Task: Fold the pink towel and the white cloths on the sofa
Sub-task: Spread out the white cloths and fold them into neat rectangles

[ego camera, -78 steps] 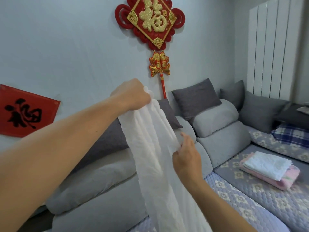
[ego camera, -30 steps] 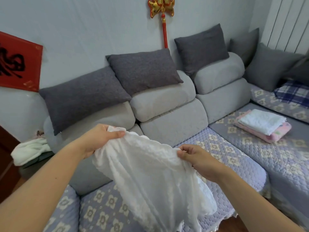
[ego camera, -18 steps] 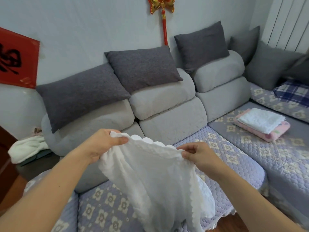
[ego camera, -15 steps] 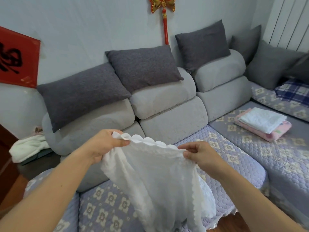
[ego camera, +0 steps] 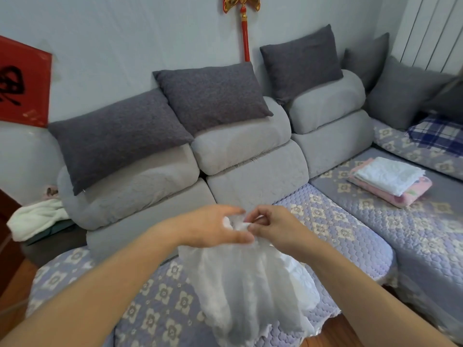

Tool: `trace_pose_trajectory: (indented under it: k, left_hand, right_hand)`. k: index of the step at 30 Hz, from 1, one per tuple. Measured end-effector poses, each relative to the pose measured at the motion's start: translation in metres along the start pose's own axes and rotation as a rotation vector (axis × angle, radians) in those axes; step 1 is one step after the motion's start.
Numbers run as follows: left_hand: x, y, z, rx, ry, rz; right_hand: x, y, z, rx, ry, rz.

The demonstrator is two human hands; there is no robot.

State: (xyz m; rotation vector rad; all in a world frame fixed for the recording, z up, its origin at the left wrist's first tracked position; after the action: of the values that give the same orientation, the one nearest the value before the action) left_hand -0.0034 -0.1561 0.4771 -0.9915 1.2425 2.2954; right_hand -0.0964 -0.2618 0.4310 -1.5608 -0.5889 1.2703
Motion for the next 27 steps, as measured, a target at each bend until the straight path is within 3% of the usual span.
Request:
trace_pose_trajectory:
  k: [2, 6, 9, 12, 16, 21, 24, 27]
  left_hand:
    - [0.018, 0.005, -0.006, 0.012, -0.048, -0.072]
    - [0.004, 0.003, -0.009, 0.009, 0.001, -0.017]
    - [-0.006, 0.009, -0.006, 0.031, 0.139, -0.41]
    - [-0.013, 0.02, 0.003, 0.053, 0.302, -0.561]
    - [-0.044, 0.037, 0.019, 0.07, 0.437, -0.447]
    - [-0.094, 0.039, 0.031, 0.061, 0.583, -0.213]
    - [-0.11, 0.03, 0.033, 0.048, 0.679, -0.179]
    - [-0.13, 0.012, 0.033, 0.013, 0.845, -0.3]
  right_hand:
    - [0.003, -0.011, -0.004, -0.031, 0.01, 0.035]
    - [0.004, -0.012, -0.005, -0.02, 0.009, -0.067]
    - [0.02, -0.002, 0.0, -0.044, -0.042, -0.196]
    - [0.031, 0.027, 0.004, -0.037, 0.095, 0.009]
    - [0.04, 0.086, 0.012, 0.14, 0.245, 0.318]
    - [0.018, 0.127, 0.017, 0.317, 0.372, 0.254]
    - [-0.009, 0.12, 0.011, 0.284, 0.421, 0.119]
    - [-0.028, 0.1, 0.009, 0.121, 0.388, 0.137]
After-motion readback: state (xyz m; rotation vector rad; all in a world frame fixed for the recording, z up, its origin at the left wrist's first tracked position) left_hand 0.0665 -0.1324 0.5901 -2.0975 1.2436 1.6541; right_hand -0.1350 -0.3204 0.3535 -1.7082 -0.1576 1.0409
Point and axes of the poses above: each hand's wrist, its own z-axis away from the middle knuckle, its own x-axis out of the palm, y = z × x, the point moved 8 cm from there along -z, towards the middle knuckle, and after that the axes turned 14 degrees about z, right-handed, at the moved point
